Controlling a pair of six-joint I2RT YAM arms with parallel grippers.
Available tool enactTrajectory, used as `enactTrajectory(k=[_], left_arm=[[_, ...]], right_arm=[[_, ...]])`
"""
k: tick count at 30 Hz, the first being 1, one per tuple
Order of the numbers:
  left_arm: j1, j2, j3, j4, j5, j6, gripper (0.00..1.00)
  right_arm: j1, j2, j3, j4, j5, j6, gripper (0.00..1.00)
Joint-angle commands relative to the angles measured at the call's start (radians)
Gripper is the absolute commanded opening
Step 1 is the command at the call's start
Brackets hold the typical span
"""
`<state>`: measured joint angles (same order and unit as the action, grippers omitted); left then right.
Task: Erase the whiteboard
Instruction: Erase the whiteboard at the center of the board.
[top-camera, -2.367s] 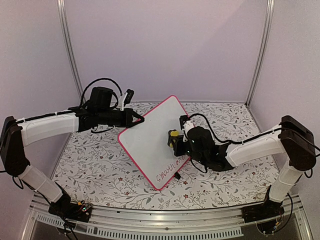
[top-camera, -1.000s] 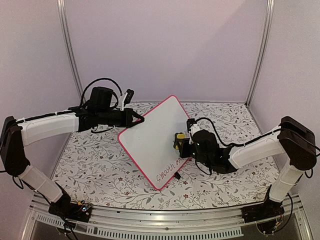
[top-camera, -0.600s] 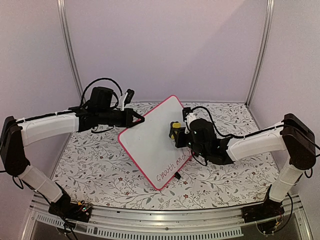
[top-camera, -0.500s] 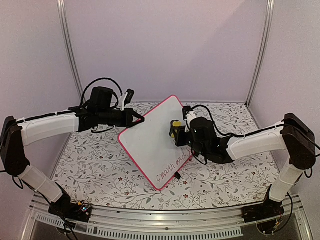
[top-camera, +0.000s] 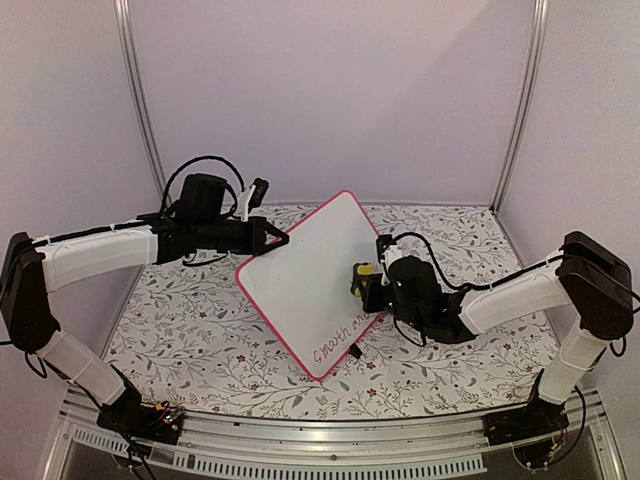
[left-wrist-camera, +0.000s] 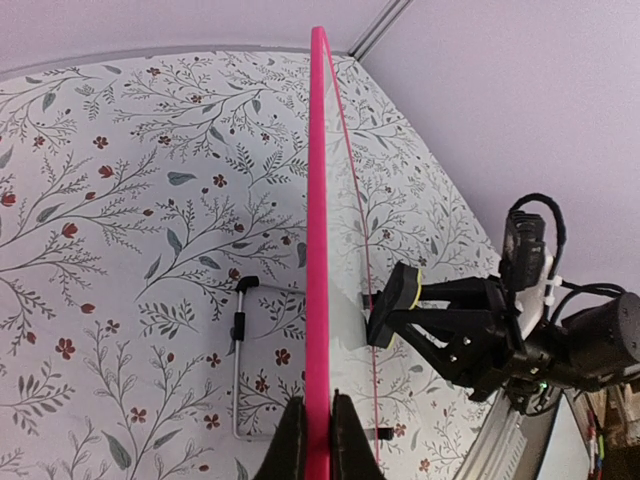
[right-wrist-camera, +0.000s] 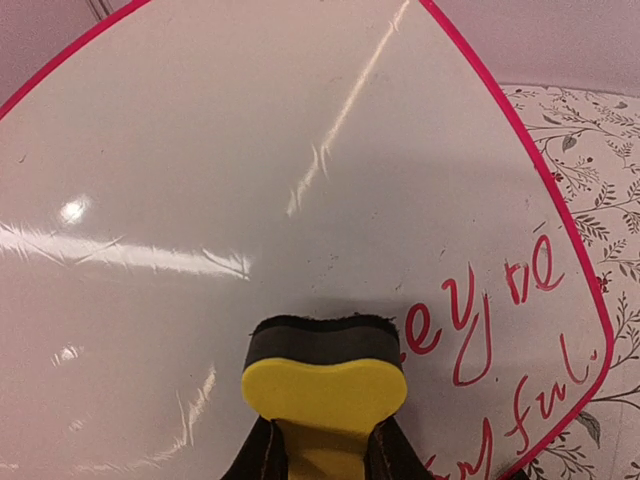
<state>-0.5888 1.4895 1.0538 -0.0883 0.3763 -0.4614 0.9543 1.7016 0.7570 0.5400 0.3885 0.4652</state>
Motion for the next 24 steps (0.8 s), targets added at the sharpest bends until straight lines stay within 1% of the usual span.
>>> enactTrajectory(k=[1,9,14,18,24], left_arm=[[-0.024,0.038,-0.015,-0.048,-0.057,0.1,0.0],[-0.025,0.037,-0.015,-0.05,-0.068,0.104,0.0],[-0.025,0.039,-0.013,-0.051,-0.066,0.103,0.0],[-0.026,0.041,-0.014,-0.05,-0.066,0.103,0.0],[-0.025,0.042,-0.015,-0.05,-0.066,0.104,0.0]], right_arm=[[-0.005,-0.007,0.005,-0.023,0.006,-0.003,0.22],[-0.041,0.02,0.121,-0.022,-0.01,-0.051,0.22],[-0.052,0.025,0.143,-0.021,-0.022,-0.062,0.22],[-0.052,0.039,0.111,-0.019,-0.041,-0.043,0.22],[-0.051,0.032,-0.014,0.027,-0.061,0.025,0.21]])
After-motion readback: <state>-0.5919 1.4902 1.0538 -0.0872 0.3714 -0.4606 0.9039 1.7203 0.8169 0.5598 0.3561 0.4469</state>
